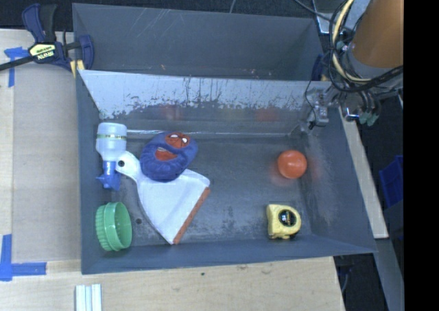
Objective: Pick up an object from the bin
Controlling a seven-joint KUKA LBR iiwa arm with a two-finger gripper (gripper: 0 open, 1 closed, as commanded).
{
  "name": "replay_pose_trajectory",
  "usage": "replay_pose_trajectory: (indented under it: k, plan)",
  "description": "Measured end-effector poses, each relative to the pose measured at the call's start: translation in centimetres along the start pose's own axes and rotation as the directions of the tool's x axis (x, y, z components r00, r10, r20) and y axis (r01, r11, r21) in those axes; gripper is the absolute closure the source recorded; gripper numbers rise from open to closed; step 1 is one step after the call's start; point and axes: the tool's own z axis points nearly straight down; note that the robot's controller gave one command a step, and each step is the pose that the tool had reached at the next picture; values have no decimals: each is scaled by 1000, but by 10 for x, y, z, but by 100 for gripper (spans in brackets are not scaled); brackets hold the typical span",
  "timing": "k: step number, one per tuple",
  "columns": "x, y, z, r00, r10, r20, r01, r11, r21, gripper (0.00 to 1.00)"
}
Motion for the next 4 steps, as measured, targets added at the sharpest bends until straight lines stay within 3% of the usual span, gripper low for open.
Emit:
replay_pose_trajectory:
  k: [1,2,3,4]
  plan:
    - [2,0,5,1000,1,-10,-1,1000,-1,0]
    - [42,37,120,994,110,-16,-110,994,0,0]
    - [62,18,-3,969,246,-5,-246,969,1,0]
    - [44,21,113,999,-49,-7,49,999,-1,0]
